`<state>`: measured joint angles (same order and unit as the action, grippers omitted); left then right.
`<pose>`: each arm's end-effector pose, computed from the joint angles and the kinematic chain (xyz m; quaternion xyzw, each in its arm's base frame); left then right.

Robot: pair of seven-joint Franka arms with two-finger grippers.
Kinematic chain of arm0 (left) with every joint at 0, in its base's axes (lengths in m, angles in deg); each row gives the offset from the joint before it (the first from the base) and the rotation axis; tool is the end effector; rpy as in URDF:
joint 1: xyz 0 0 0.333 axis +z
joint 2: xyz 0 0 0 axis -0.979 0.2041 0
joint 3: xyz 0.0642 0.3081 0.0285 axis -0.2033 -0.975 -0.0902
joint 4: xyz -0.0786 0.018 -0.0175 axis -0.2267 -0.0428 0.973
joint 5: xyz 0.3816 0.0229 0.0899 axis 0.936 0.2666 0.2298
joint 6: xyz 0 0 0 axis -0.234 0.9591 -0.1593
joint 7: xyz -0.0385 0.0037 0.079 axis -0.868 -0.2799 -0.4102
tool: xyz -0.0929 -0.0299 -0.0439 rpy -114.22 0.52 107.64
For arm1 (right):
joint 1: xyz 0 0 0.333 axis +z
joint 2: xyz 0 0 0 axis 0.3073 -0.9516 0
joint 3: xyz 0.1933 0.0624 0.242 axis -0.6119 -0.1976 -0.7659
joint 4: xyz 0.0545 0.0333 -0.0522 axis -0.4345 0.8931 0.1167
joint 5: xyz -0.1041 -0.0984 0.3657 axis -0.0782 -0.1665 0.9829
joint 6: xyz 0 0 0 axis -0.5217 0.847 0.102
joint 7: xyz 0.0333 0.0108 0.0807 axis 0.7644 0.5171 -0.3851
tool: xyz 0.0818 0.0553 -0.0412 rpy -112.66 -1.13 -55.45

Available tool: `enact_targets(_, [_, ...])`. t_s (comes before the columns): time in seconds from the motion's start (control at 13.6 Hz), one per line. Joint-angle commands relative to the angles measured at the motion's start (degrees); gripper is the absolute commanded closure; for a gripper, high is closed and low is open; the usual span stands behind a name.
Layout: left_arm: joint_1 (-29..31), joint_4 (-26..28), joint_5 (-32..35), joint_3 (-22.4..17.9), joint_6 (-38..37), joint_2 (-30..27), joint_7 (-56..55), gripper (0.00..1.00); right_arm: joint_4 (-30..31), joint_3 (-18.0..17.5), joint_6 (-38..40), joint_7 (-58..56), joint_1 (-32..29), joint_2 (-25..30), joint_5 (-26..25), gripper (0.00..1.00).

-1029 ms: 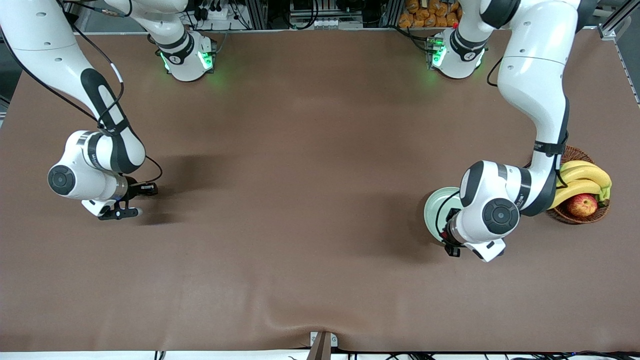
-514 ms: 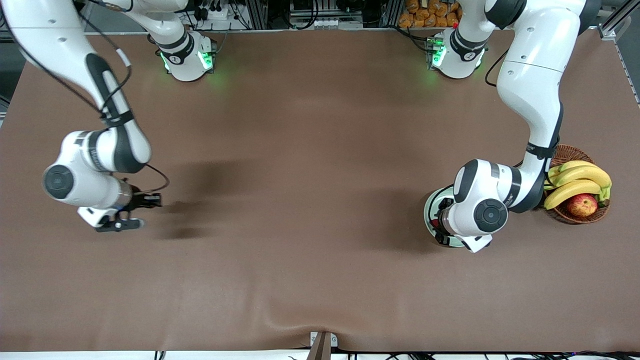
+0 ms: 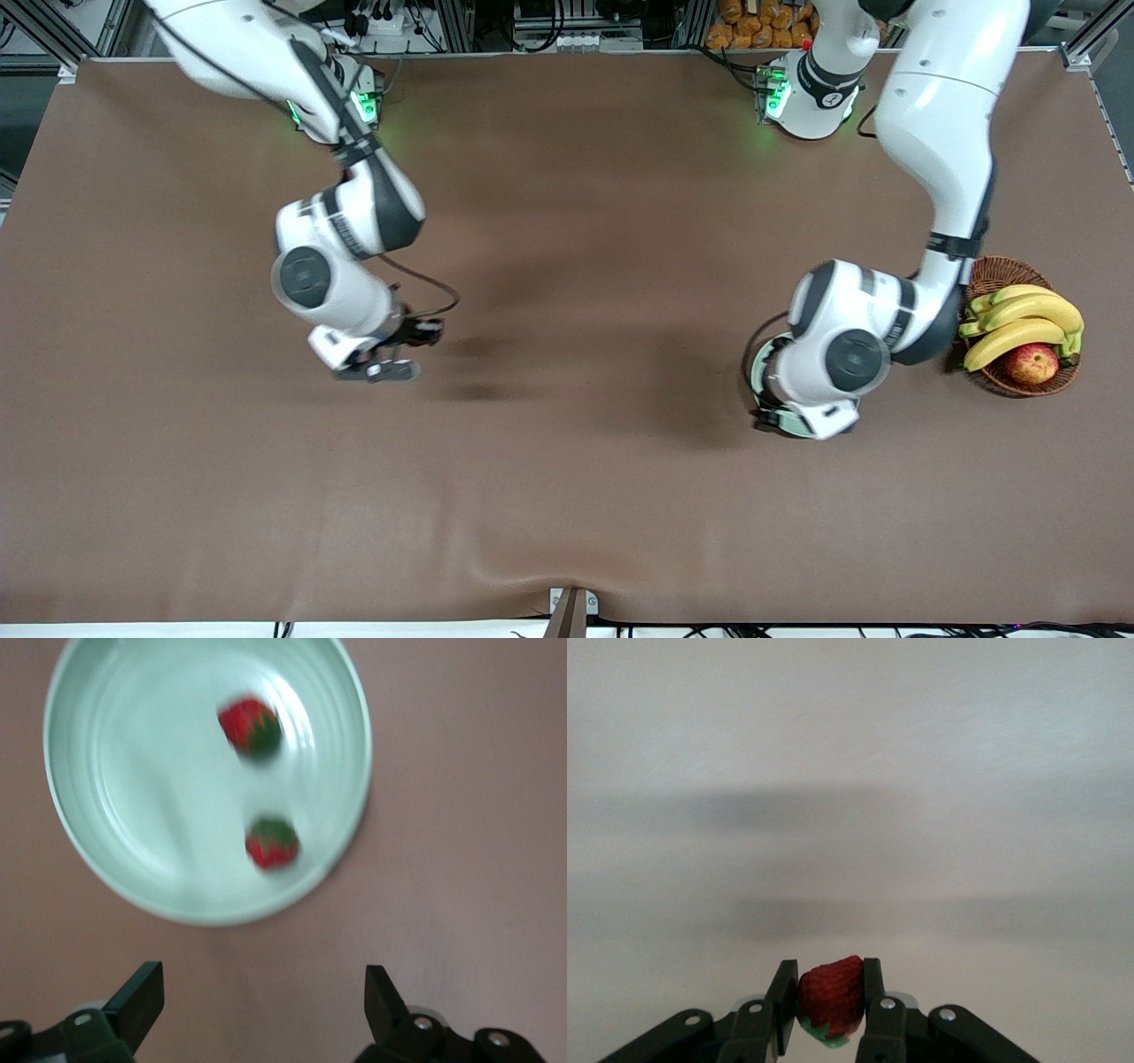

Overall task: Collect all strawberries into plate
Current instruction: 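Grasp the last strawberry with the right gripper and set it mid-table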

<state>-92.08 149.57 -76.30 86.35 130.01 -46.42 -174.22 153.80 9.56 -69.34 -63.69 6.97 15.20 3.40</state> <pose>0.6490 -0.2470 0.2568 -0.8187 -0.5712 0.0369 0.0455 0.5693 0.2795 0.2852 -0.9975 -0.0102 0.0498 0.0495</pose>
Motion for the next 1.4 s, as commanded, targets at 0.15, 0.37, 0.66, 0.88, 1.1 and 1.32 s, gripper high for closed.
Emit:
enact_targets(0.15, [-6.8, 0.1, 3.3, 0.2, -0.5, -0.6, -0.3, 0.0, -6.1, 0.9, -1.1, 1.6, 8.3, -6.6, 1.1, 0.82])
enact_targets(0.37, [-8.7, 0.2, 4.3, 0.4, -0.6, -0.8, 2.7, 0.0, -8.0, 0.9, -7.3, 4.1, 11.3, -11.8, 1.2, 0.8])
enact_targets(0.66, [-10.8, 0.2, 11.4, 0.6, 1.6, 0.5, 2.7, 0.0, -8.1, 0.9, -13.7, 6.4, 13.1, -15.1, 0.9, 0.7])
enact_targets(0.88, [-11.2, 0.1, 11.3, 0.9, 4.3, 0.7, 2.8, 0.0, -8.1, 0.9, -14.3, 6.5, 13.1, -15.5, 1.0, 0.08])
enact_targets(1.1, [-12.0, 0.0, 10.6, 1.0, 7.0, 1.7, 2.4, 0.0, -9.0, 1.0, -13.4, 5.6, 11.5, -12.9, 1.2, 0.0])
enact_targets(1.32, [-14.0, -0.7, 9.6, 0.9, 9.2, 3.8, 1.3, 0.0, -9.3, 1.0, -6.9, 5.9, 8.5, -6.9, 1.2, 0.0])
